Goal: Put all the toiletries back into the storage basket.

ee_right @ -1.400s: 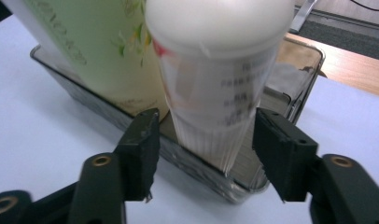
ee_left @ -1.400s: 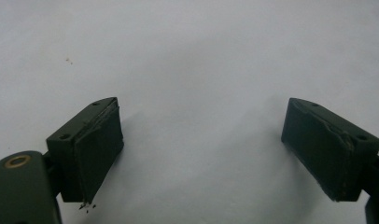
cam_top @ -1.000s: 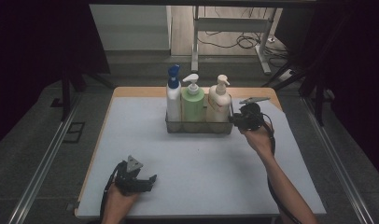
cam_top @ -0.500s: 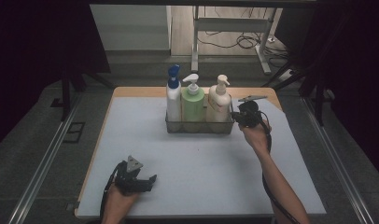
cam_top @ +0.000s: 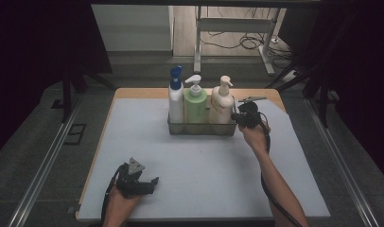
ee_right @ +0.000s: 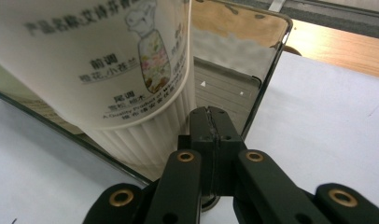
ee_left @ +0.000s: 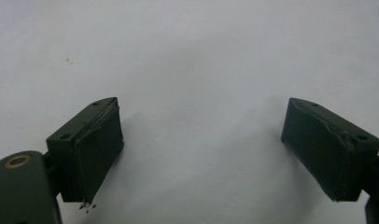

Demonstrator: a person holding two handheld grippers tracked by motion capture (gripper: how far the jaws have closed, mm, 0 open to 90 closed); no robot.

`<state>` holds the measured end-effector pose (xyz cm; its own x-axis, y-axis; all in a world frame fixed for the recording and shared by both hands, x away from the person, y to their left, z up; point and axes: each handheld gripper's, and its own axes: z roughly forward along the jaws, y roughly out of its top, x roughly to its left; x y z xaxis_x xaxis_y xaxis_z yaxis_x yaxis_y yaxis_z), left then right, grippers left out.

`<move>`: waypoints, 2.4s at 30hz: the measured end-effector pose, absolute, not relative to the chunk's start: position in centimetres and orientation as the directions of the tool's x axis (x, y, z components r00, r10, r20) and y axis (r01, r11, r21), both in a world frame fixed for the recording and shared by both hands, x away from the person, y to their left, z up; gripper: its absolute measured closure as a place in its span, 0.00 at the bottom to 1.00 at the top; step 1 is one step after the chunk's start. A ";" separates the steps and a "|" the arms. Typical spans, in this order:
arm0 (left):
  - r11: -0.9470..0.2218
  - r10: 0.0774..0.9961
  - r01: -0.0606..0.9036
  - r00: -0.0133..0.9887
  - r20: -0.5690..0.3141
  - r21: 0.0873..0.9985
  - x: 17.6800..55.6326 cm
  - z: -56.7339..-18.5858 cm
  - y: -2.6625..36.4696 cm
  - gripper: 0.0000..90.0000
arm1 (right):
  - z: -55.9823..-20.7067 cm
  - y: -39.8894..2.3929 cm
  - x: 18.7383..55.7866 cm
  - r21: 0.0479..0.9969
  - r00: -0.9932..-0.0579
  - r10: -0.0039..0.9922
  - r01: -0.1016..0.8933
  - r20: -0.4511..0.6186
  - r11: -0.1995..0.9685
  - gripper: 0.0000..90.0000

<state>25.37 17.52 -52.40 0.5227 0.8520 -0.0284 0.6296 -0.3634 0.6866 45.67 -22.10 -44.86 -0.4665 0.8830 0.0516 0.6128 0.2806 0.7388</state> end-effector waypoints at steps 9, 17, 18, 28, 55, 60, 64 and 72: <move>-0.364 0.852 0.630 0.523 -0.028 0.686 25.4 -52.4 17.5 0.14 | -45.6 -21.9 46.0 0.725 -0.459 0.886 0.633 0.069 0.271 0.99; -0.364 0.852 0.630 0.523 -0.028 0.686 25.4 -52.4 17.5 0.14 | -45.9 -21.3 46.1 0.716 -0.472 0.879 0.636 0.064 0.289 0.99; -0.364 0.852 0.630 0.523 -0.028 0.686 25.4 -52.4 17.5 0.14 | -45.9 -21.1 46.1 0.715 -0.473 0.879 0.635 0.062 0.292 0.99; -0.364 0.852 0.629 0.523 -0.028 0.687 25.4 -52.4 17.5 0.14 | -45.9 -20.1 45.9 0.716 -0.501 0.862 0.629 0.075 0.303 0.98; -0.364 0.851 0.630 0.524 -0.029 0.686 25.4 -52.4 17.5 0.14 | -45.4 -18.8 45.2 0.716 -0.533 0.843 0.616 0.071 0.329 0.99; -0.364 0.852 0.630 0.523 -0.029 0.686 25.4 -52.4 17.5 0.14 | -45.5 -19.2 45.3 0.716 -0.527 0.846 0.618 0.072 0.324 0.92; -0.364 0.852 0.630 0.523 -0.029 0.686 25.4 -52.4 17.5 0.14 | -45.3 -19.3 45.3 0.719 -0.531 0.845 0.612 0.065 0.329 0.89; -0.364 0.852 0.630 0.523 -0.028 0.686 25.4 -52.4 17.5 0.14 | -44.8 -19.7 44.8 0.720 -0.526 0.849 0.607 0.045 0.338 0.81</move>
